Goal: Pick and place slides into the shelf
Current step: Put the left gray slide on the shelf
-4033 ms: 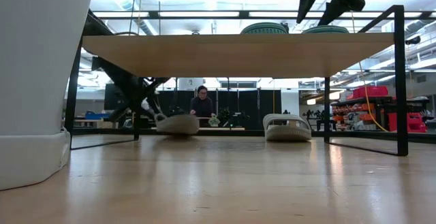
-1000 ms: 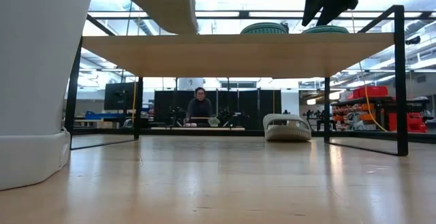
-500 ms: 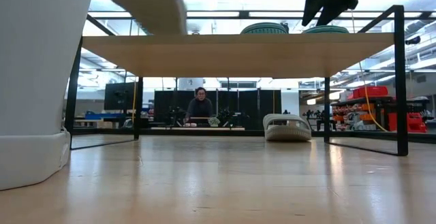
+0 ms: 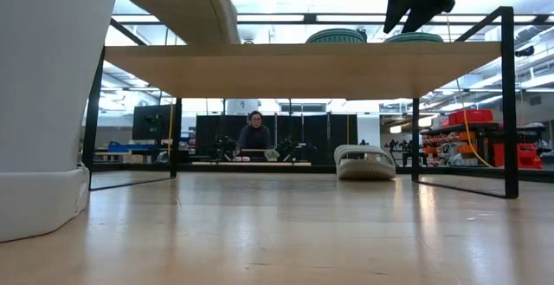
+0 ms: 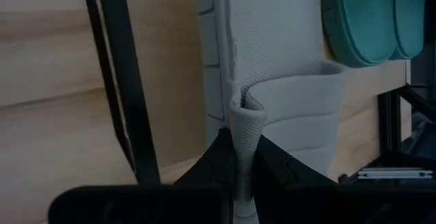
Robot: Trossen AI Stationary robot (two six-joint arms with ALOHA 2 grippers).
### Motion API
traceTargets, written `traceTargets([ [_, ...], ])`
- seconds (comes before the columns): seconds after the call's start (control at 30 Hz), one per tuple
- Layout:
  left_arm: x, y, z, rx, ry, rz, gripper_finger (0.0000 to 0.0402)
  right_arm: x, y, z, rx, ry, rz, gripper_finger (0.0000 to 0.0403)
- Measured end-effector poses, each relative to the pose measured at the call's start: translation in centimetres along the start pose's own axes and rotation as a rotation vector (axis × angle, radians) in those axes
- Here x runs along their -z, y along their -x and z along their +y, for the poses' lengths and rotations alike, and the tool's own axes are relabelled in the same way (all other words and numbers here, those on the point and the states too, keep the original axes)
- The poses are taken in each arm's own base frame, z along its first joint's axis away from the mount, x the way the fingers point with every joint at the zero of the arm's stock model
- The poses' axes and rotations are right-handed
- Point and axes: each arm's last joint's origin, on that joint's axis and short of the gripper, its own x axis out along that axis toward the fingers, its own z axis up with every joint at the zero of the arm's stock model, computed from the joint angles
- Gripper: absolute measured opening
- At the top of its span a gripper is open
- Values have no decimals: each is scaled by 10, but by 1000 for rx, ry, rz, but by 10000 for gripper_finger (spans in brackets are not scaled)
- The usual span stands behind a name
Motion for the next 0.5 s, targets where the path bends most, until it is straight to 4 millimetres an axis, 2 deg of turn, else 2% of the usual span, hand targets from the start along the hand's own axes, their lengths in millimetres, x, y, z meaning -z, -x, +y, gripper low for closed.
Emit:
traceTargets([
  [0.5,1,1,4,-35,-2,-4,27,0,0,0,0,1,0,293],
])
